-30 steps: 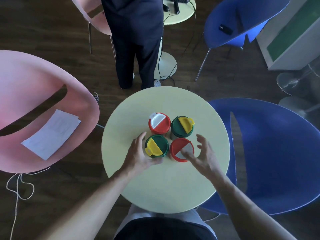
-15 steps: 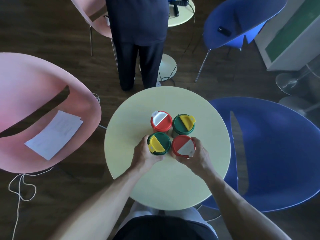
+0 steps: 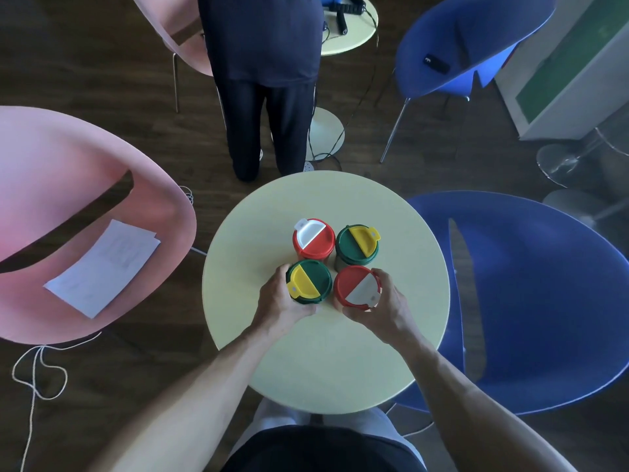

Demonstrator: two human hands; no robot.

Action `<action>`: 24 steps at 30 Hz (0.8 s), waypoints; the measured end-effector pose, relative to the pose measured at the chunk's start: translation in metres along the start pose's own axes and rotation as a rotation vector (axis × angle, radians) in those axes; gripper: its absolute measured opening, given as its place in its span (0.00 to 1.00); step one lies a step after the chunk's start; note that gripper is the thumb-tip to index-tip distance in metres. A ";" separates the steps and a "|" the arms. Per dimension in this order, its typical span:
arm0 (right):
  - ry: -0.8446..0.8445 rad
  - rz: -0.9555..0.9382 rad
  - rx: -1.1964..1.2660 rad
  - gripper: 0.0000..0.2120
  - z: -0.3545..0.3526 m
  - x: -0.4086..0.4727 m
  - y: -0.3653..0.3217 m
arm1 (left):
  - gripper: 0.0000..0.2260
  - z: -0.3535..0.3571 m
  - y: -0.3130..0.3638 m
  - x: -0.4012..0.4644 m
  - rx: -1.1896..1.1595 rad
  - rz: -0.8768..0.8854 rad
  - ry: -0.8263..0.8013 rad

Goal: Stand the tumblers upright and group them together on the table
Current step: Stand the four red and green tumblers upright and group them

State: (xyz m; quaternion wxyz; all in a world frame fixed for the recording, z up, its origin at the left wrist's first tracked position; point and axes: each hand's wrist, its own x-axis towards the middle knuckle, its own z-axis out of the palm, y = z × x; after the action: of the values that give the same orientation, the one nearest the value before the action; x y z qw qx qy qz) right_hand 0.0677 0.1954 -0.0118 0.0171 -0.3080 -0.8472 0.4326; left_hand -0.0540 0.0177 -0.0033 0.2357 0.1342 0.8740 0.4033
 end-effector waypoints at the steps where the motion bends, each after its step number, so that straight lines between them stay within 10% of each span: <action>1: -0.008 0.002 0.003 0.42 0.000 0.000 0.000 | 0.39 0.000 0.000 0.000 0.004 0.004 0.001; 24: -0.077 -0.004 -0.023 0.42 -0.004 0.004 0.003 | 0.40 0.000 -0.003 0.005 0.047 0.059 -0.051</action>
State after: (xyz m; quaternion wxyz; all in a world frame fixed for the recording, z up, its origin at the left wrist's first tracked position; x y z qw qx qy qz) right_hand 0.0672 0.2015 -0.0125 -0.0182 -0.2898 -0.8528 0.4341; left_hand -0.0584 0.0179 -0.0065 0.2426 0.1754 0.8726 0.3859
